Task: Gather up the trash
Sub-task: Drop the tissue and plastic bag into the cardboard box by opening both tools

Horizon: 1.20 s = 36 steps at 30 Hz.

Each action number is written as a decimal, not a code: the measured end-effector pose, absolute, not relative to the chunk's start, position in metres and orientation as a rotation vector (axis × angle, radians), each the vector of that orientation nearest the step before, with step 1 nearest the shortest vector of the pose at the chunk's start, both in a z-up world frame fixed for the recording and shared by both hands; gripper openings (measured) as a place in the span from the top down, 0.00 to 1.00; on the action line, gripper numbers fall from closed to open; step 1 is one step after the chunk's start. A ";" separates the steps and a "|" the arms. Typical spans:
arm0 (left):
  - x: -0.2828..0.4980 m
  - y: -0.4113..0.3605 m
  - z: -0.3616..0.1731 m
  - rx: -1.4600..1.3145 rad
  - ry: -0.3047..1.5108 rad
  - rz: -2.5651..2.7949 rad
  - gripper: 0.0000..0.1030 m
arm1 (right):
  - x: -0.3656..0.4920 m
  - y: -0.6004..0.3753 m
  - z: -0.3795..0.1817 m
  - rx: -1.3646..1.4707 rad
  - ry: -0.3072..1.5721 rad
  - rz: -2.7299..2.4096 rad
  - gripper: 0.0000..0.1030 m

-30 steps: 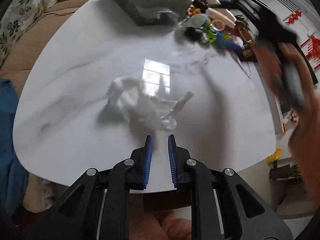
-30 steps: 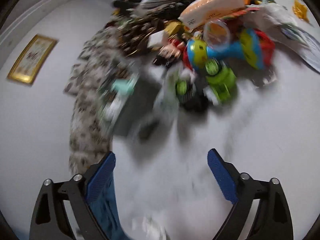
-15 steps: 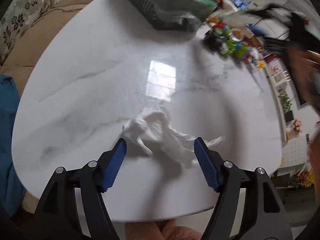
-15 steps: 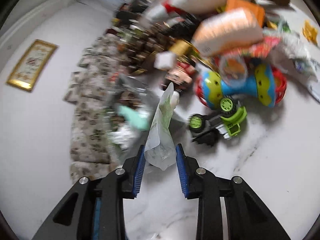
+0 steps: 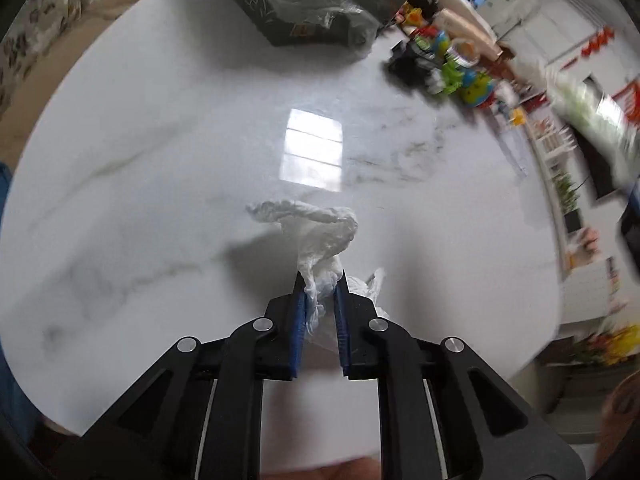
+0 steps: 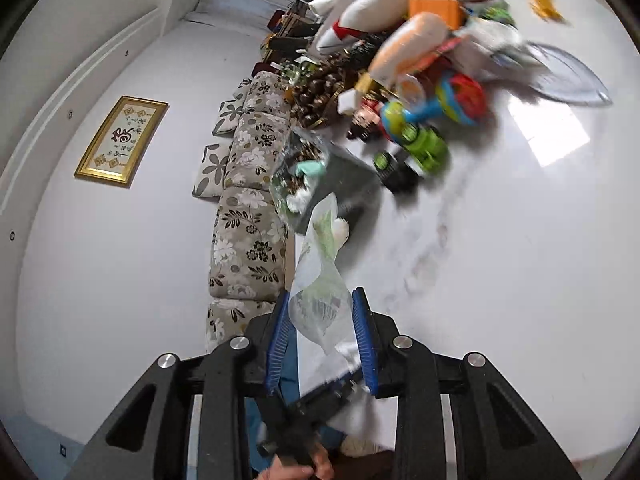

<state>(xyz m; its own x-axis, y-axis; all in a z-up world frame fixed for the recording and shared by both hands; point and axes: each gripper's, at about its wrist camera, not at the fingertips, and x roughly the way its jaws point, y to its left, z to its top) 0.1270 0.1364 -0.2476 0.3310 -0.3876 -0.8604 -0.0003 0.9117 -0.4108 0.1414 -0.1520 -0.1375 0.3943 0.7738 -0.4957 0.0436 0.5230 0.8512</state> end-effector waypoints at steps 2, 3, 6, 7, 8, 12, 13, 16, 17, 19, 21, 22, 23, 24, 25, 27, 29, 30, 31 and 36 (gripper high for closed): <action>0.113 0.132 -0.233 -0.356 1.186 -0.278 0.88 | 0.125 -0.158 -0.136 0.916 1.091 0.569 0.70; 0.104 0.129 -0.225 -0.365 1.179 -0.297 0.88 | 0.112 -0.164 -0.137 0.910 1.103 0.580 0.70; 0.073 0.116 -0.201 -0.360 1.162 -0.353 0.88 | 0.084 -0.173 -0.137 0.901 1.142 0.612 0.70; 0.065 0.111 -0.196 -0.352 1.161 -0.369 0.88 | 0.072 -0.178 -0.137 0.885 1.159 0.621 0.70; 0.051 0.104 -0.189 -0.344 1.157 -0.400 0.88 | 0.060 -0.182 -0.139 0.866 1.177 0.628 0.70; 0.001 0.066 -0.189 -0.276 1.229 -0.483 0.88 | 0.000 -0.207 -0.163 0.818 1.310 0.624 0.70; -0.012 0.055 -0.196 -0.268 1.263 -0.516 0.88 | -0.015 -0.215 -0.174 0.826 1.350 0.613 0.70; -0.043 0.030 -0.221 -0.230 1.344 -0.574 0.87 | -0.065 -0.241 -0.211 0.875 1.450 0.550 0.70; -0.054 0.017 -0.237 -0.204 1.385 -0.586 0.88 | -0.077 -0.249 -0.226 0.894 1.480 0.519 0.70; -0.069 -0.002 -0.277 -0.206 1.479 -0.595 0.88 | -0.094 -0.261 -0.255 0.916 1.523 0.461 0.70; -0.076 -0.019 -0.317 -0.196 1.535 -0.577 0.87 | -0.106 -0.273 -0.297 0.934 1.573 0.383 0.70; -0.078 -0.027 -0.345 -0.201 1.581 -0.564 0.88 | -0.109 -0.278 -0.319 0.941 1.597 0.347 0.70; -0.079 -0.032 -0.368 -0.207 1.616 -0.546 0.88 | -0.111 -0.284 -0.349 0.955 1.624 0.300 0.70; -0.080 -0.037 -0.395 -0.197 1.643 -0.511 0.88 | -0.111 -0.286 -0.367 0.946 1.638 0.273 0.70; -0.080 -0.042 -0.424 -0.207 1.678 -0.492 0.88 | -0.111 -0.290 -0.390 0.934 1.659 0.239 0.70; -0.073 -0.052 -0.472 -0.224 1.735 -0.442 0.88 | -0.107 -0.293 -0.436 0.889 1.699 0.188 0.70; -0.068 -0.058 -0.513 -0.230 1.783 -0.403 0.87 | -0.101 -0.294 -0.484 0.841 1.735 0.130 0.70; -0.066 -0.062 -0.533 -0.205 1.807 -0.364 0.82 | -0.100 -0.294 -0.499 0.832 1.744 0.111 0.69; -0.064 -0.067 -0.551 -0.155 1.826 -0.327 0.78 | -0.098 -0.293 -0.519 0.791 1.759 0.081 0.64; -0.067 -0.071 -0.591 -0.034 1.910 -0.200 0.26 | -0.099 -0.293 -0.567 0.629 1.846 -0.029 0.12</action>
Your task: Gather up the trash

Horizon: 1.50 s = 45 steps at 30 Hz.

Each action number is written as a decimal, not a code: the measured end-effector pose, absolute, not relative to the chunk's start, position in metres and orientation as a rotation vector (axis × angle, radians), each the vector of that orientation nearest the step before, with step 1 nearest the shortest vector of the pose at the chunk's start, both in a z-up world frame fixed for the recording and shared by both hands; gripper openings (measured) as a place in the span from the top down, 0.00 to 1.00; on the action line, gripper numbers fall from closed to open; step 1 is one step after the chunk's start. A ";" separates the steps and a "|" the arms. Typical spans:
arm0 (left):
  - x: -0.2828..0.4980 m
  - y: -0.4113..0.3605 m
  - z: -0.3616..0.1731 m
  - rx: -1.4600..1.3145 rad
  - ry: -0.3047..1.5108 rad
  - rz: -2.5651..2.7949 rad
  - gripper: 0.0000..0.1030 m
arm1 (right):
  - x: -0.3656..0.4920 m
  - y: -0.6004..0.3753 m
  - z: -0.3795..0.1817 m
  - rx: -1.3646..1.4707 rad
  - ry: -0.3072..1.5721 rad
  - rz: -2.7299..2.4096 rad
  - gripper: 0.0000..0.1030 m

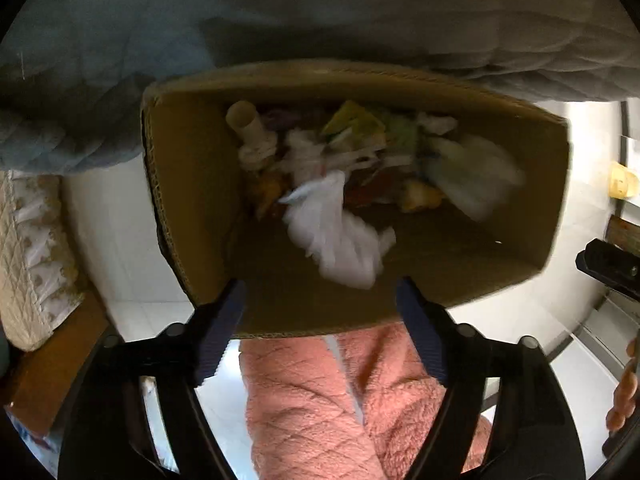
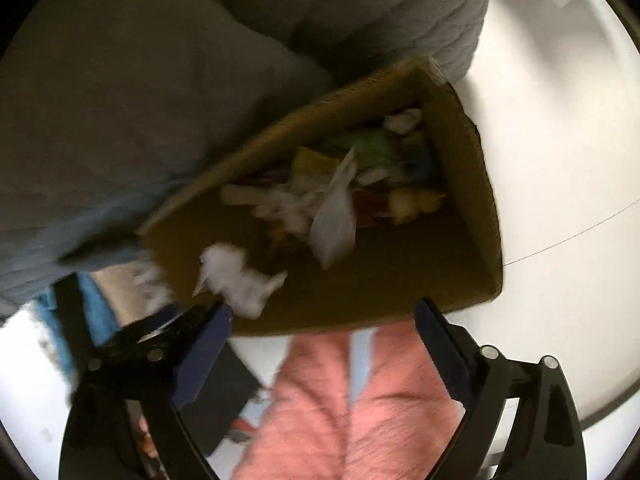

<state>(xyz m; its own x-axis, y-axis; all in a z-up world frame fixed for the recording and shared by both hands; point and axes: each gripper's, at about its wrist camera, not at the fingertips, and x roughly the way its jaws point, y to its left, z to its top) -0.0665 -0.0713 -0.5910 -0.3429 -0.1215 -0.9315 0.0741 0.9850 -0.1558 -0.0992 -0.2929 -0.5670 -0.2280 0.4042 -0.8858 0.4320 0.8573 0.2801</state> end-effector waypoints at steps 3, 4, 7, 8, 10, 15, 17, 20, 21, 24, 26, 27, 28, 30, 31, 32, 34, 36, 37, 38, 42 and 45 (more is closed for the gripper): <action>-0.071 -0.065 -0.590 -0.056 1.927 -0.183 0.23 | -0.103 -0.296 -0.560 0.613 1.850 -0.040 0.09; -0.071 -0.064 -0.587 -0.061 1.934 -0.181 0.23 | -0.104 -0.296 -0.553 0.603 1.856 -0.040 0.08; -0.074 -0.054 -0.564 -0.071 1.931 -0.189 0.23 | -0.104 -0.290 -0.527 0.579 1.876 -0.020 0.05; -0.074 -0.052 -0.548 -0.062 1.921 -0.196 0.23 | -0.104 -0.287 -0.513 0.566 1.883 -0.016 0.05; -0.072 -0.048 -0.519 -0.056 1.891 -0.207 0.23 | -0.104 -0.278 -0.478 0.545 1.892 0.022 0.05; -0.067 -0.034 -0.394 -0.046 1.714 -0.228 0.23 | -0.089 -0.240 -0.349 0.410 1.708 0.198 0.05; -0.059 -0.024 -0.336 -0.046 1.606 -0.214 0.23 | -0.082 -0.227 -0.298 0.370 1.604 0.255 0.05; -0.045 -0.009 -0.255 -0.017 1.409 -0.156 0.23 | -0.068 -0.213 -0.221 0.302 1.408 0.295 0.05; -0.041 -0.006 -0.238 -0.006 1.364 -0.138 0.23 | -0.064 -0.211 -0.205 0.282 1.360 0.288 0.05; -0.022 0.006 -0.180 -0.022 1.211 -0.092 0.23 | -0.045 -0.202 -0.146 0.204 1.172 0.256 0.05; -0.009 0.013 -0.147 -0.044 1.124 -0.072 0.23 | -0.037 -0.197 -0.112 0.167 1.067 0.241 0.05; -0.004 0.015 -0.129 -0.049 1.075 -0.058 0.23 | -0.033 -0.196 -0.100 0.153 1.024 0.234 0.05; 0.000 0.017 -0.113 -0.051 1.030 -0.050 0.23 | -0.031 -0.195 -0.089 0.137 0.984 0.222 0.05; 0.006 0.020 -0.091 -0.052 0.972 -0.047 0.23 | -0.028 -0.193 -0.060 0.115 0.894 0.202 0.05; 0.008 0.021 -0.077 -0.052 0.938 -0.038 0.23 | -0.027 -0.193 -0.048 0.114 0.866 0.199 0.05; 0.010 0.022 -0.068 -0.053 0.923 -0.035 0.23 | -0.025 -0.192 -0.040 0.116 0.846 0.194 0.05; 0.012 0.022 -0.050 -0.052 0.884 -0.030 0.23 | -0.026 -0.190 -0.022 0.115 0.802 0.201 0.05; 0.011 0.022 -0.040 -0.048 0.858 -0.029 0.23 | -0.026 -0.187 -0.007 0.101 0.769 0.201 0.05; 0.010 0.021 -0.037 -0.043 0.845 -0.021 0.23 | -0.025 -0.187 0.002 0.100 0.757 0.201 0.05; 0.008 0.021 -0.034 -0.037 0.830 -0.009 0.23 | -0.027 -0.186 0.008 0.091 0.732 0.202 0.05; 0.009 0.026 -0.025 -0.031 0.797 0.004 0.16 | -0.030 -0.177 0.016 0.067 0.701 0.193 0.05; 0.010 0.030 -0.023 -0.037 0.797 -0.001 0.16 | -0.028 -0.176 0.017 0.074 0.702 0.192 0.05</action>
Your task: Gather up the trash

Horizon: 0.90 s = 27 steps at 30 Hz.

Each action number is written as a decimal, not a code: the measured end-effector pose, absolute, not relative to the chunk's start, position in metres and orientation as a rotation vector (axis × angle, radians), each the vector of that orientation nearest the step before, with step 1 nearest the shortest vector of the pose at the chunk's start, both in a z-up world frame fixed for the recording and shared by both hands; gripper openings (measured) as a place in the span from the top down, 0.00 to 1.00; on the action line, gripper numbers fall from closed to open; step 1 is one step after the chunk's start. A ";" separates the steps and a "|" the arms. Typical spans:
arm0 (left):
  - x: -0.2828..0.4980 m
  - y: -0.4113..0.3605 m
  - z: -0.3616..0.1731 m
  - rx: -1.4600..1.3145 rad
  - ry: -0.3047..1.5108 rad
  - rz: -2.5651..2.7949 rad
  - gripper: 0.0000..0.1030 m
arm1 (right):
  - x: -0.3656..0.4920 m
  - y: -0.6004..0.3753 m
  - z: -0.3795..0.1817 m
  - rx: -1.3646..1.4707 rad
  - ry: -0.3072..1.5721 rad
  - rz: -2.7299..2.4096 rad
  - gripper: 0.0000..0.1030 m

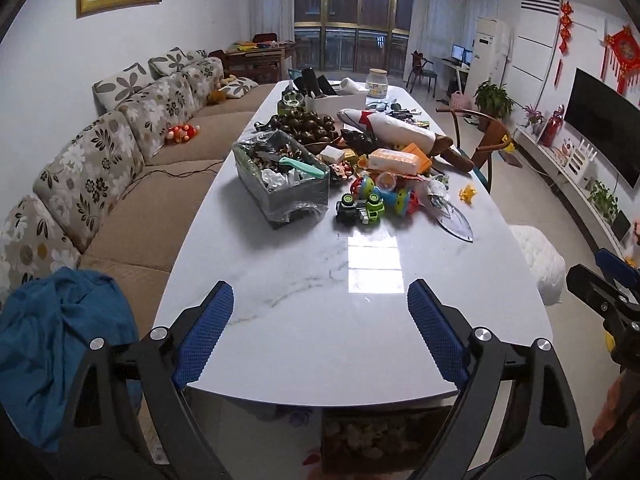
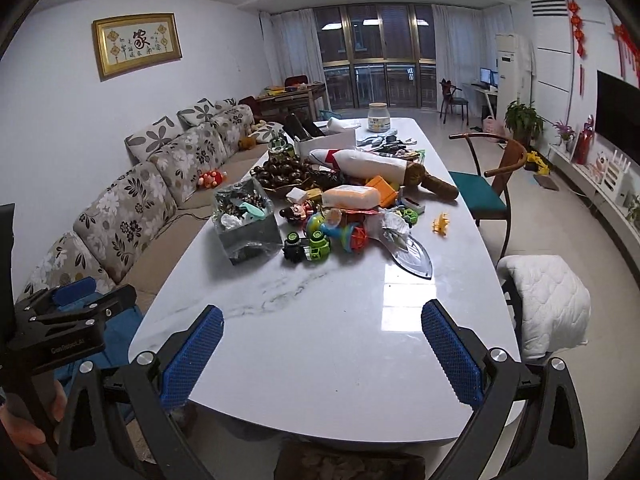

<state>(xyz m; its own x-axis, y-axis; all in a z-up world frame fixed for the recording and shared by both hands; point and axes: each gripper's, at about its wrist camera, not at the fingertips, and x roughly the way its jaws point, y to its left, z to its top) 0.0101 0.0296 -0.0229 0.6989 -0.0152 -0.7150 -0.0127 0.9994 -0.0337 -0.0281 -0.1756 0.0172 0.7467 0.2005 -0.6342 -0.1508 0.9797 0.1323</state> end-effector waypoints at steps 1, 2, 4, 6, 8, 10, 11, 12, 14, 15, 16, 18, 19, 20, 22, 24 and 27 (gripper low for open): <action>0.011 0.031 -0.023 -0.039 0.799 0.003 0.16 | -0.029 -0.175 0.018 0.076 0.701 0.192 0.05; 0.011 0.032 -0.022 -0.040 0.797 0.004 0.16 | -0.029 -0.174 0.018 0.078 0.701 0.192 0.05; 0.009 0.034 -0.023 -0.037 0.802 0.008 0.16 | -0.028 -0.173 0.019 0.078 0.701 0.193 0.05; 0.010 0.037 -0.024 -0.041 0.808 0.013 0.16 | -0.028 -0.173 0.020 0.077 0.699 0.193 0.05; 0.009 0.038 -0.023 -0.040 0.809 0.016 0.16 | -0.029 -0.170 0.021 0.070 0.695 0.192 0.05; 0.006 0.039 -0.022 -0.039 0.806 0.014 0.16 | -0.031 -0.168 0.022 0.069 0.691 0.193 0.05; 0.005 0.039 -0.022 -0.039 0.803 0.014 0.16 | -0.031 -0.167 0.023 0.069 0.689 0.197 0.05; 0.003 0.039 -0.021 -0.039 0.797 0.015 0.16 | -0.033 -0.166 0.024 0.068 0.687 0.198 0.05; 0.001 0.038 -0.019 -0.031 0.791 0.016 0.14 | -0.035 -0.163 0.026 0.062 0.684 0.197 0.05; -0.001 0.038 -0.018 -0.027 0.788 0.018 0.11 | -0.036 -0.162 0.027 0.063 0.683 0.202 0.05; -0.002 0.039 -0.018 -0.027 0.785 0.018 0.11 | -0.038 -0.161 0.027 0.065 0.680 0.206 0.05; -0.004 0.040 -0.018 -0.030 0.784 0.014 0.11 | -0.041 -0.160 0.029 0.067 0.674 0.209 0.05; -0.004 0.040 -0.017 -0.034 0.785 0.014 0.11 | -0.043 -0.159 0.029 0.066 0.674 0.208 0.05; -0.006 0.040 -0.017 -0.038 0.785 0.015 0.11 | -0.045 -0.159 0.029 0.064 0.674 0.208 0.05; -0.007 0.040 -0.016 -0.037 0.785 0.017 0.11 | -0.046 -0.159 0.030 0.062 0.668 0.204 0.05; -0.009 0.040 -0.015 -0.038 0.784 0.016 0.11 | -0.048 -0.159 0.031 0.062 0.666 0.203 0.05; -0.010 0.039 -0.014 -0.036 0.781 0.015 0.11 | -0.051 -0.159 0.032 0.065 0.661 0.200 0.05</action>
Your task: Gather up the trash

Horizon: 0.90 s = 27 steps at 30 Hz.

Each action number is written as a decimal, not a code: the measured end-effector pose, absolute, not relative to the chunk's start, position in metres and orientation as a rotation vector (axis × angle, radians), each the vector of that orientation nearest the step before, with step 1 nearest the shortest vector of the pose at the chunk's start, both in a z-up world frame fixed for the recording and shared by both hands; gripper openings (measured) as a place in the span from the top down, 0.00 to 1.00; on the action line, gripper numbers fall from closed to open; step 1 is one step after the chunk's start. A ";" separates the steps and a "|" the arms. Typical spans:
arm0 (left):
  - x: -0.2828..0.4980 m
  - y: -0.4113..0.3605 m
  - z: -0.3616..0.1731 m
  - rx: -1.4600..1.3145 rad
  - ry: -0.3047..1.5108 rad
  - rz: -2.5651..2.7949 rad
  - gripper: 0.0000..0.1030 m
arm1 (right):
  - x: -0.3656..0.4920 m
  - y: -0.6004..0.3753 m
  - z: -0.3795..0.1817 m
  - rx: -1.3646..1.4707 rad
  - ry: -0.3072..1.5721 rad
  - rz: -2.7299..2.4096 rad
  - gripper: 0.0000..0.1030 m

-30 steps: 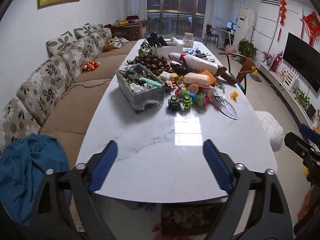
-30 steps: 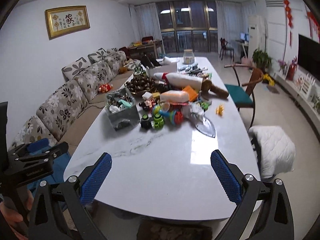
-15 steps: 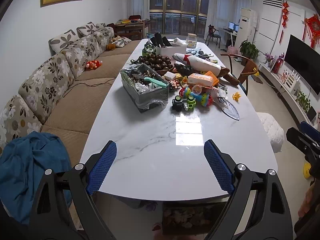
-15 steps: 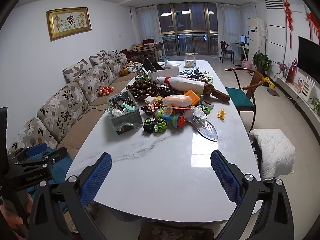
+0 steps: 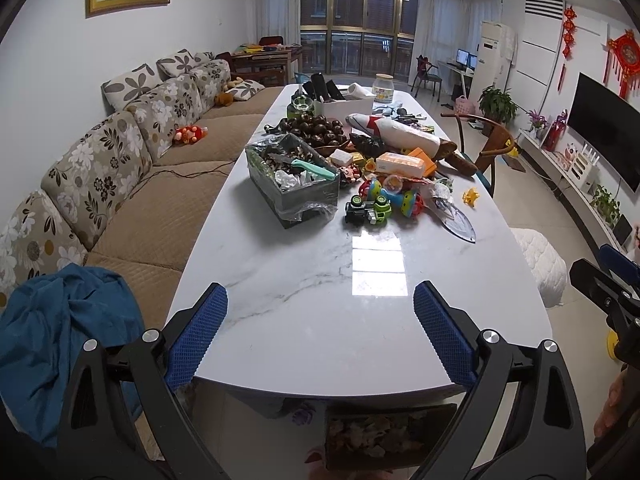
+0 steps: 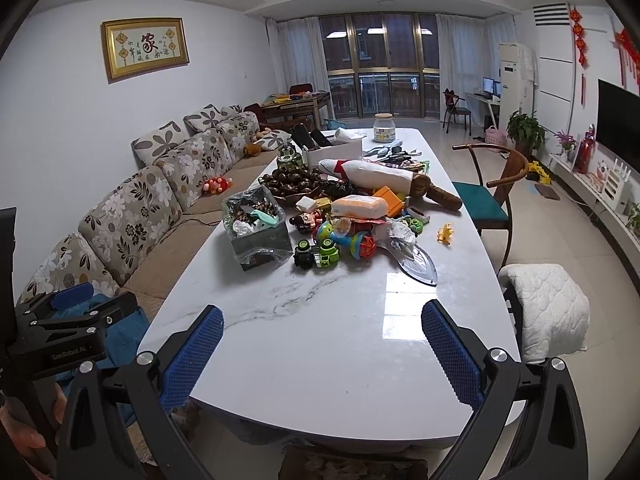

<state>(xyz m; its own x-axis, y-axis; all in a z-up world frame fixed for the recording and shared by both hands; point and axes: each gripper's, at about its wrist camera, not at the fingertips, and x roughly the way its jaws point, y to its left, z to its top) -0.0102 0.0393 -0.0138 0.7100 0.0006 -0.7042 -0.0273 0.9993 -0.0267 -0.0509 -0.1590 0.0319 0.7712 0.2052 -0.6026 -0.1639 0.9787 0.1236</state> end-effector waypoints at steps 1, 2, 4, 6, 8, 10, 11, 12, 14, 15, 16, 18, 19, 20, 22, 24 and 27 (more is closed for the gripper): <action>-0.012 0.039 -0.013 -0.034 0.779 0.016 0.11 | -0.052 -0.159 0.032 0.066 0.659 0.200 0.05; -0.014 0.039 -0.012 -0.035 0.779 0.014 0.11 | -0.054 -0.159 0.034 0.066 0.655 0.199 0.05; -0.016 0.039 -0.011 -0.039 0.779 0.012 0.11 | -0.057 -0.159 0.035 0.065 0.650 0.200 0.05; -0.018 0.038 -0.009 -0.039 0.778 0.015 0.11 | -0.060 -0.159 0.036 0.059 0.646 0.197 0.05; -0.019 0.038 -0.008 -0.041 0.780 0.018 0.11 | -0.062 -0.159 0.037 0.055 0.643 0.197 0.05; -0.020 0.038 -0.007 -0.042 0.780 0.019 0.11 | -0.064 -0.159 0.038 0.053 0.643 0.199 0.05; -0.020 0.038 -0.006 -0.042 0.781 0.016 0.11 | -0.064 -0.158 0.038 0.054 0.642 0.198 0.05; -0.021 0.038 -0.006 -0.042 0.780 0.014 0.11 | -0.064 -0.158 0.038 0.054 0.643 0.199 0.05; -0.021 0.037 -0.006 -0.040 0.780 0.016 0.11 | -0.064 -0.158 0.038 0.053 0.642 0.199 0.05; -0.021 0.037 -0.006 -0.042 0.780 0.017 0.11 | -0.065 -0.157 0.038 0.052 0.642 0.199 0.05; -0.021 0.037 -0.007 -0.042 0.780 0.020 0.11 | -0.065 -0.157 0.038 0.052 0.642 0.199 0.05; -0.021 0.037 -0.007 -0.043 0.779 0.016 0.11 | -0.066 -0.157 0.038 0.052 0.640 0.200 0.05; -0.021 0.037 -0.006 -0.043 0.778 0.017 0.11 | -0.066 -0.157 0.038 0.052 0.640 0.200 0.05; -0.022 0.037 -0.006 -0.043 0.776 0.019 0.11 | -0.066 -0.157 0.038 0.053 0.641 0.201 0.05; -0.024 0.037 -0.005 -0.047 0.776 0.020 0.11 | -0.065 -0.157 0.038 0.055 0.642 0.203 0.05; -0.024 0.038 -0.006 -0.049 0.778 0.023 0.11 | -0.065 -0.157 0.038 0.055 0.642 0.203 0.05; -0.025 0.038 -0.006 -0.049 0.776 0.021 0.11 | -0.066 -0.157 0.038 0.055 0.641 0.205 0.05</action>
<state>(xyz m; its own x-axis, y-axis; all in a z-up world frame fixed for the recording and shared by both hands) -0.0245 0.0383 -0.0059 0.7138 0.0011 -0.7004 -0.0375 0.9986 -0.0367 -0.0658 -0.1571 0.0383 0.7818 0.2069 -0.5882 -0.1727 0.9783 0.1146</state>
